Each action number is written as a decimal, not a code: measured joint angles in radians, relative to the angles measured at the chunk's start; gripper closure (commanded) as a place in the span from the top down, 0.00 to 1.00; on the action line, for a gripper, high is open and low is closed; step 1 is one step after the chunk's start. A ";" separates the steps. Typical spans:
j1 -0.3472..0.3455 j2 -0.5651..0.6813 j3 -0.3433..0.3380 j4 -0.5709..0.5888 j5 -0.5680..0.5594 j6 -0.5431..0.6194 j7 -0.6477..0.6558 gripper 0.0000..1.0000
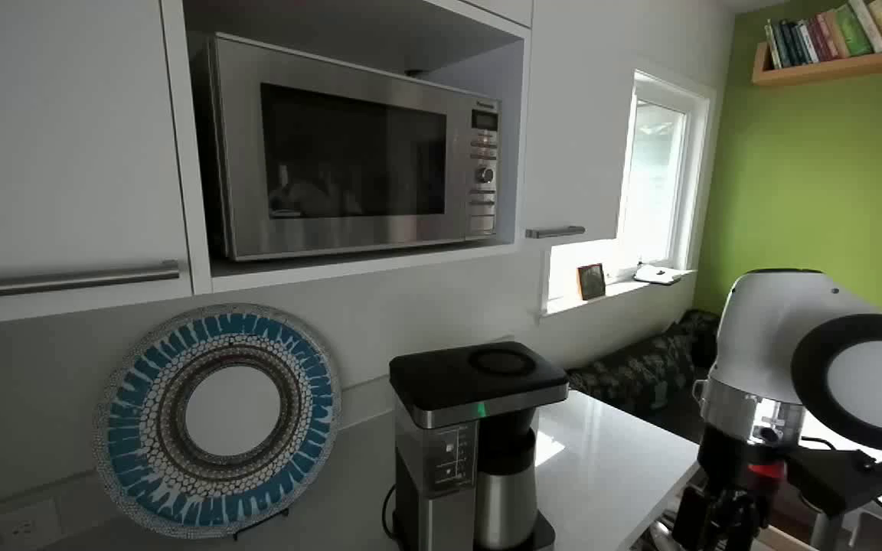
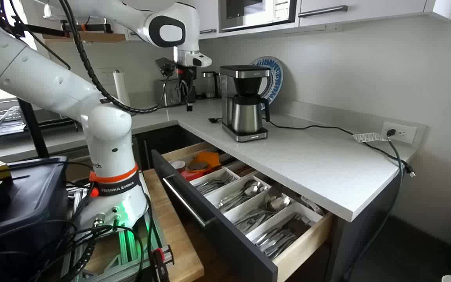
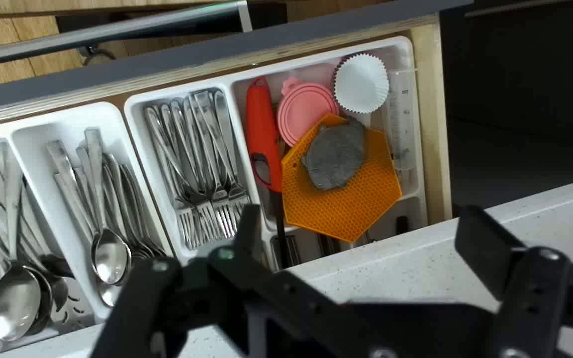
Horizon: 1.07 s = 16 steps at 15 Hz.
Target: Remove one spoon from the open drawer and close the drawer
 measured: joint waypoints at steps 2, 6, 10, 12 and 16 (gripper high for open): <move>0.000 0.000 0.000 0.000 0.000 0.000 0.000 1.00; 0.000 0.000 0.000 0.000 0.000 0.000 0.000 1.00; 0.000 0.000 0.000 0.000 0.000 0.000 0.000 1.00; -0.005 0.002 0.000 0.000 -0.001 0.000 0.000 1.00; -0.088 0.052 -0.012 -0.003 -0.068 0.000 -0.008 1.00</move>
